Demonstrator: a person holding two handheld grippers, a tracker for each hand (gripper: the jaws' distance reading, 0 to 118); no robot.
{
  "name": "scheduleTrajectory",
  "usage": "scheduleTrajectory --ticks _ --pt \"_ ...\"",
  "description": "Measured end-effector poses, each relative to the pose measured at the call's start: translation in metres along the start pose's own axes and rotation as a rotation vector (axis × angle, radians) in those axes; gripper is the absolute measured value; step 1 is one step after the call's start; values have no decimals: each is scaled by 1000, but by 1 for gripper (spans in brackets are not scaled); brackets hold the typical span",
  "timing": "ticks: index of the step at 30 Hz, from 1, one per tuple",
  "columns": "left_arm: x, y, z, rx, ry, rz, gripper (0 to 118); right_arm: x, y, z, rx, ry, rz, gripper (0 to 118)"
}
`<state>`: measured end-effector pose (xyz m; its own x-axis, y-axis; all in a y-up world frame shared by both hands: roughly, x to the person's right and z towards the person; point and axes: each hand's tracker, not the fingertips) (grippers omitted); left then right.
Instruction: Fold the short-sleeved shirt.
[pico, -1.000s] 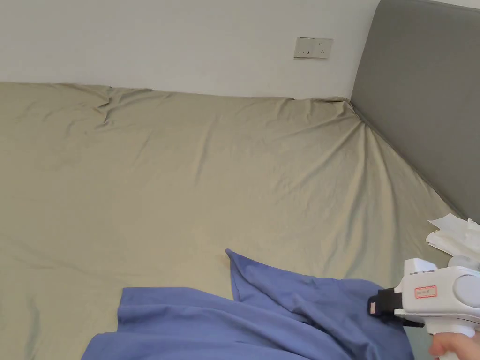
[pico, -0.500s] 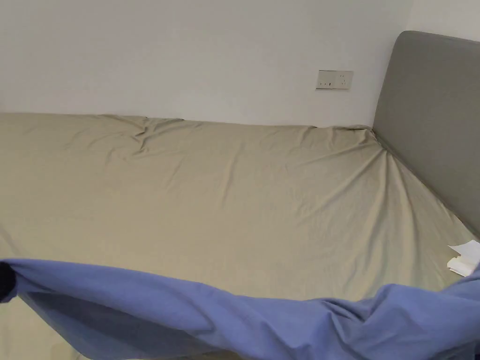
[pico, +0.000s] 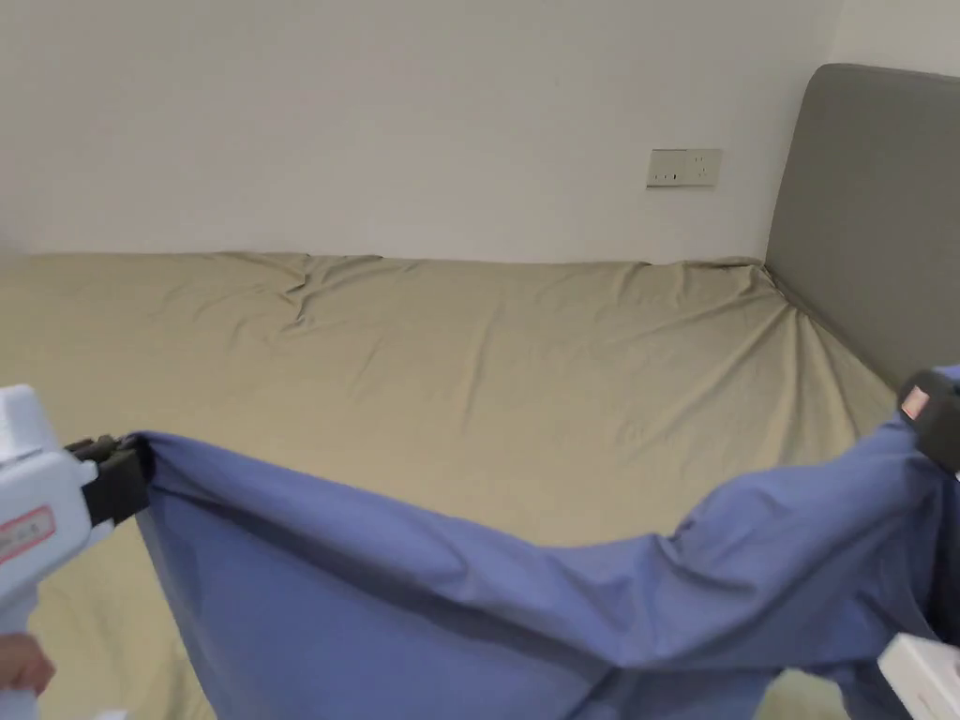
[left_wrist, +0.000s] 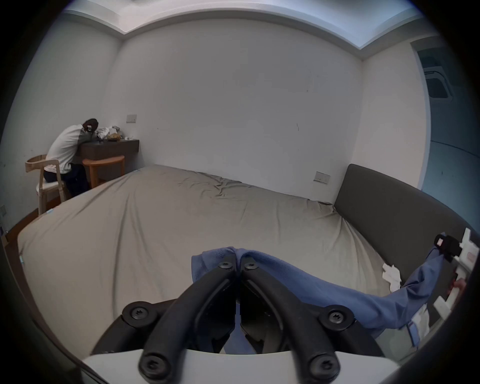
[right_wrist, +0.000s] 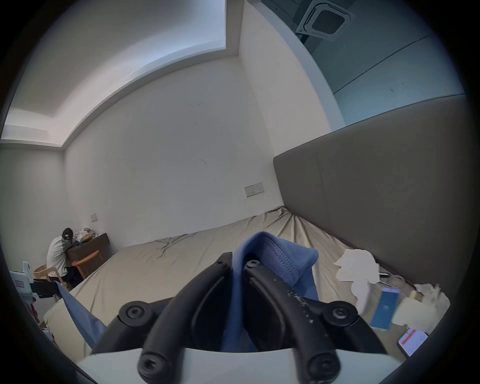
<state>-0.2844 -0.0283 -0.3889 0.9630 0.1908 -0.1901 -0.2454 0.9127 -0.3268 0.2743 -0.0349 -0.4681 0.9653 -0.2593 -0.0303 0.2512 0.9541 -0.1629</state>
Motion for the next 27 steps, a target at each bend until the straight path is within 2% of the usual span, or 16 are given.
scheduleTrajectory --ticks 2,5,6,8,9,11,14,18,20,21,22,26,27 --pt "2 15 -37 32 -5 -9 0 -10 12 -39 -11 1 -8 7" --pt "12 48 -87 79 19 -45 0 -21 30 -104 -3 -7 26 7" --pt "17 61 -107 75 21 -53 0 -25 39 -122 -8 -31 3 7" --pt "26 78 -138 79 55 -103 0 -30 51 -156 -19 -9 -6 7" --pt "25 88 -154 96 56 -115 0 -38 57 -173 -13 -27 24 7" --pt "29 103 -176 105 61 -104 0 -49 70 -191 2 -33 28 7" --pt "36 123 -194 152 26 -18 0 -65 84 -223 28 -64 25 7" --pt "49 146 -226 171 28 -98 0 -84 96 -247 72 -83 53 7" --pt "48 145 -234 165 17 -104 0 -88 93 -254 54 -80 92 7" --pt "67 126 -208 158 11 -98 0 -90 89 -258 28 -89 118 7" --pt "66 118 -211 134 17 -96 0 -86 81 -259 14 -92 118 7" --pt "54 78 -204 80 -10 -50 0 -66 47 -252 -13 -64 37 7" --pt "50 67 -199 65 -6 -53 0 -61 38 -249 -66 -95 32 7"
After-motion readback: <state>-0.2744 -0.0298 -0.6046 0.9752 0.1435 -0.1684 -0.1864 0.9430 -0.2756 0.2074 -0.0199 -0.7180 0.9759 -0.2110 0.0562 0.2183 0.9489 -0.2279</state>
